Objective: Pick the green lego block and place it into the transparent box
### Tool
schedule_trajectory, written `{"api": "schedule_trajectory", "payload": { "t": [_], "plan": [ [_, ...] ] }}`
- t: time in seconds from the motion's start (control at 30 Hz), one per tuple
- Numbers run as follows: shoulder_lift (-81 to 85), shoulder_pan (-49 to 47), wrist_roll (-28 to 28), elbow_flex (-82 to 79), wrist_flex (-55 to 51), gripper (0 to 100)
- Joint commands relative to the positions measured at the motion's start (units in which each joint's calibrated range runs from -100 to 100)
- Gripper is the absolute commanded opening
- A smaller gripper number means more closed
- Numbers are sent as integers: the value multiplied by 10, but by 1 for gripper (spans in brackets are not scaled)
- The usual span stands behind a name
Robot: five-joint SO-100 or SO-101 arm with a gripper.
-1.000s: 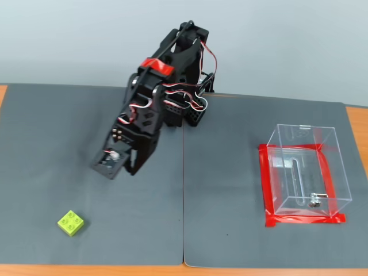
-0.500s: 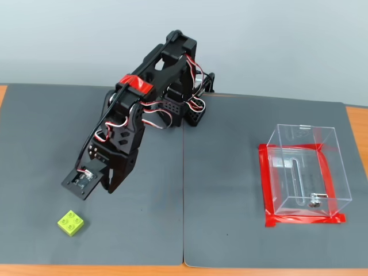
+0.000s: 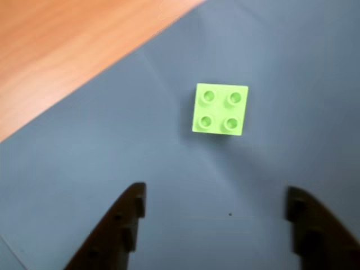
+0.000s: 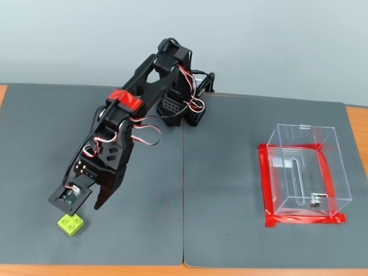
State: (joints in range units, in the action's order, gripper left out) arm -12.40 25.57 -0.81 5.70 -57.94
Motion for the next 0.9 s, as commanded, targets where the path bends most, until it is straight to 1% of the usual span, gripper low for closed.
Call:
{"api": "schedule_trajectory", "payload": {
  "t": [0.0,0.1,0.13,0.33,0.53,0.67,0.87],
  "plan": [
    [-7,10,-1,31,14,35],
    [-19,14,-1,31,20,44],
    [-21,14,-1,31,21,45],
    [-43,14,-2,31,68,45],
    [-71,15,-2,32,78,45],
    [-93,15,-2,32,109,45],
    [-113,14,-2,32,124,45]
  ]
}}
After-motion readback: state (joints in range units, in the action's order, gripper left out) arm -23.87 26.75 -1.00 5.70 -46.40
